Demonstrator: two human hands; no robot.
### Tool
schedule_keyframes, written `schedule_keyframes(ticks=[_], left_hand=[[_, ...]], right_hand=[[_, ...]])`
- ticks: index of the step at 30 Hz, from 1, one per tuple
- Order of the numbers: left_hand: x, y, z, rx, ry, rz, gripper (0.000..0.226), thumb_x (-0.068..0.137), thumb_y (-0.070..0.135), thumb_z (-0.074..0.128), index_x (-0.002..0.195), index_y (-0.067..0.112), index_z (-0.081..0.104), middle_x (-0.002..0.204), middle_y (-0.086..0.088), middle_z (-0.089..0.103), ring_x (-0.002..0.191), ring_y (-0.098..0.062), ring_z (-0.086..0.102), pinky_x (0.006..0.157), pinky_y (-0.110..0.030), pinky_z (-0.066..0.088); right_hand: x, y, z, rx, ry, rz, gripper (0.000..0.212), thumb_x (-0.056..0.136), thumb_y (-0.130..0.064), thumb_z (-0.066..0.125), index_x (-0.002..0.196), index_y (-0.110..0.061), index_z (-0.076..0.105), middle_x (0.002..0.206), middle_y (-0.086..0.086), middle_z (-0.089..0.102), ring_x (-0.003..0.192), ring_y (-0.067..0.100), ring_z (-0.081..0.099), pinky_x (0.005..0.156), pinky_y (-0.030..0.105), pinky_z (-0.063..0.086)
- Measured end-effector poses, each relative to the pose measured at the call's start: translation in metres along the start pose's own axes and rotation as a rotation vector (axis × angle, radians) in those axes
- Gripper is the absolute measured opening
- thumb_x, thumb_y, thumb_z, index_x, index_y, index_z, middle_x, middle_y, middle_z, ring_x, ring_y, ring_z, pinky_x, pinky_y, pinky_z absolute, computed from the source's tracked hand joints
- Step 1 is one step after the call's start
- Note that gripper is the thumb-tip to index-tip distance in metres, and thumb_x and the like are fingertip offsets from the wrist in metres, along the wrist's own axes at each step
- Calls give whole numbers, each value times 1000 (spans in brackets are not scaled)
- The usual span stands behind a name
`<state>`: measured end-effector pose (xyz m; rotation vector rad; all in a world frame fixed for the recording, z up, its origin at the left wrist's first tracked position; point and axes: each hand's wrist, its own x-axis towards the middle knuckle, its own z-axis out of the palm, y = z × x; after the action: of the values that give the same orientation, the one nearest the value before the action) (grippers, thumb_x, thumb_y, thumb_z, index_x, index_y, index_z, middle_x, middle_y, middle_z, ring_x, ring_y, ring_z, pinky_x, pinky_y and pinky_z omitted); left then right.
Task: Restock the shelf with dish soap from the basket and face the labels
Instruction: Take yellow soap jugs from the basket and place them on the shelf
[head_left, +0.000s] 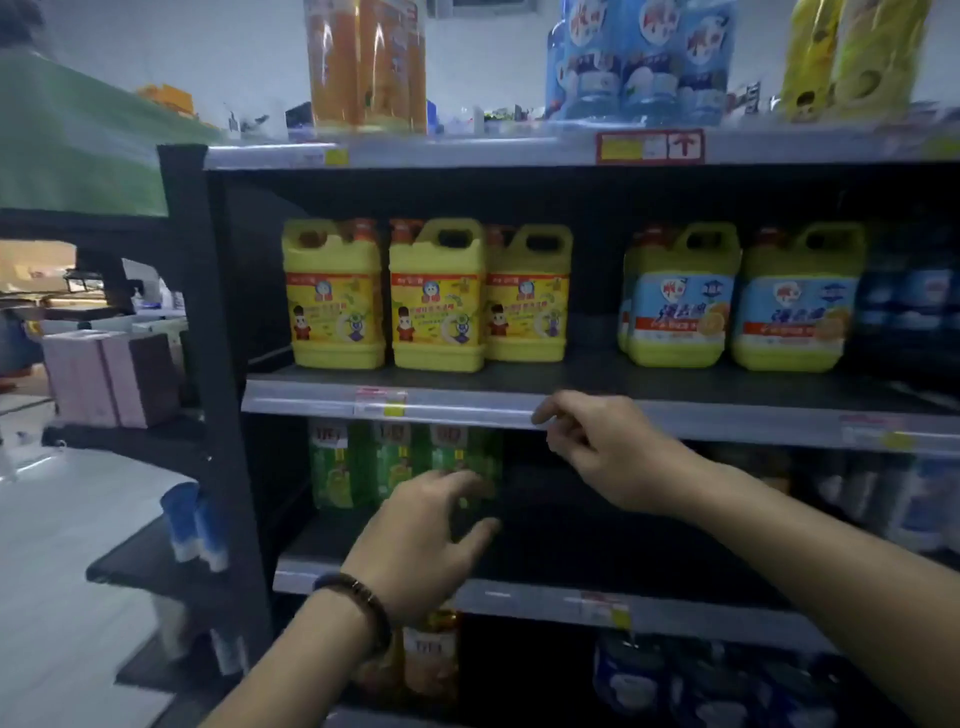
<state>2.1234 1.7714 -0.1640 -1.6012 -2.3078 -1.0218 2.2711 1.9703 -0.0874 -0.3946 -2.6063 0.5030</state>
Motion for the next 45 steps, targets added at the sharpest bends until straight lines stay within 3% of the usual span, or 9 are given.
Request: schedule_keyframes(ticks=[10,15,17,20,24,28,31,36,45], left_hand=[[-169,0,186,-209,-399,-229,24,94,36,71,118,36,74,113,26,71,108,8,64,89,-4,46],[-207,-4,255,-230,-557,-358,21,95,30,66,114,30,74,113,14,75,105,-3,68,94,-24,56],[-225,-8,280,-212,-613,-414,31,97,36,62,128,34,67,132,10,67,121,-9,63,106,-27,49],[-257,-22,314,-201,-743,-480,56,99,33,63,152,31,45,153,4,48,141,-17,47,119,-32,37],[-269,-26,326,-177,-822,-432,47,98,27,63,144,29,57,147,-1,58,138,-23,54,116,-37,44],[-265,-29,330,-194,-825,-417,40,101,27,61,141,32,57,142,5,59,133,-17,56,109,-29,45],[-266,-33,329,-199,-843,-412,41,102,30,62,142,34,54,144,6,57,135,-18,55,106,-25,43],[-251,-50,325,67,-520,-528,60,89,43,74,142,29,49,150,-6,44,141,-35,42,109,-52,49],[-252,-102,361,112,-811,-615,63,93,50,67,145,22,45,151,-8,50,141,-37,44,108,-57,48]], right_hand=[[-218,114,99,147,-199,361,20,102,-22,72,119,-33,69,104,-17,72,98,-3,67,79,7,49],[-311,175,181,244,-175,646,19,94,-25,79,112,-28,74,106,-9,76,103,10,71,89,22,53],[-345,191,221,293,-180,773,23,89,-36,81,110,-32,75,109,-10,77,104,13,72,90,29,55],[-391,211,276,387,-171,985,13,94,-24,79,102,-30,71,105,-3,76,103,26,74,93,39,60],[-417,215,321,422,-181,1150,16,93,-20,80,99,-24,66,105,6,75,102,34,74,87,43,61],[-401,210,342,427,-309,1154,23,85,-40,76,102,-32,63,127,6,67,116,28,66,97,35,55],[-378,196,349,536,-241,1135,20,86,-42,79,98,-31,67,114,0,68,109,25,67,95,41,59],[-383,175,378,565,-376,1059,16,100,-30,74,111,-28,62,105,-1,67,98,20,67,91,42,58],[-394,175,378,531,-500,1033,25,100,-43,69,115,-25,60,109,2,67,99,26,69,82,39,56]])
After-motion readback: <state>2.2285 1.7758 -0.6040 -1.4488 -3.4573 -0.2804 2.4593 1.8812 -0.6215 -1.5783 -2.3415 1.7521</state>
